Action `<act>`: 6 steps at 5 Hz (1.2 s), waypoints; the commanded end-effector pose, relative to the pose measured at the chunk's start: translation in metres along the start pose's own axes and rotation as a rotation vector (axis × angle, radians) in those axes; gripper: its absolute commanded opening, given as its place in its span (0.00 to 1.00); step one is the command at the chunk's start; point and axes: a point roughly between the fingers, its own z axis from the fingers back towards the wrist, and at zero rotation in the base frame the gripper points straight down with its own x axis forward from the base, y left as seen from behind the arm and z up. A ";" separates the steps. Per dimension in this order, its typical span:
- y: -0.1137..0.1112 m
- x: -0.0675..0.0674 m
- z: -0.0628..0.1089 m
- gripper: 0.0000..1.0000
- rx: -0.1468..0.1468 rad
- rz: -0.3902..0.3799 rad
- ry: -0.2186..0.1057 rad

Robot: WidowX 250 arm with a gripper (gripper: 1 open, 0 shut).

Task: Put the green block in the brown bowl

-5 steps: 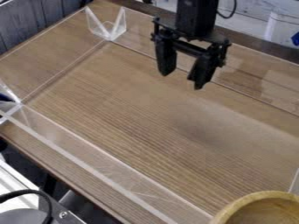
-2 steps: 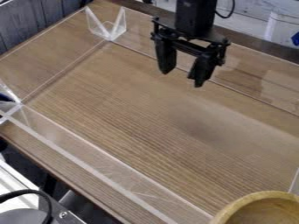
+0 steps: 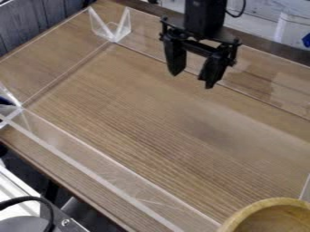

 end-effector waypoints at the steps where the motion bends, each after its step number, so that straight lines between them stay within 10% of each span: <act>1: -0.002 0.029 0.022 0.00 -0.016 -0.003 -0.096; 3: -0.006 0.043 -0.001 0.00 0.022 -0.059 -0.101; 6: 0.009 0.092 -0.011 0.00 -0.029 -0.119 -0.098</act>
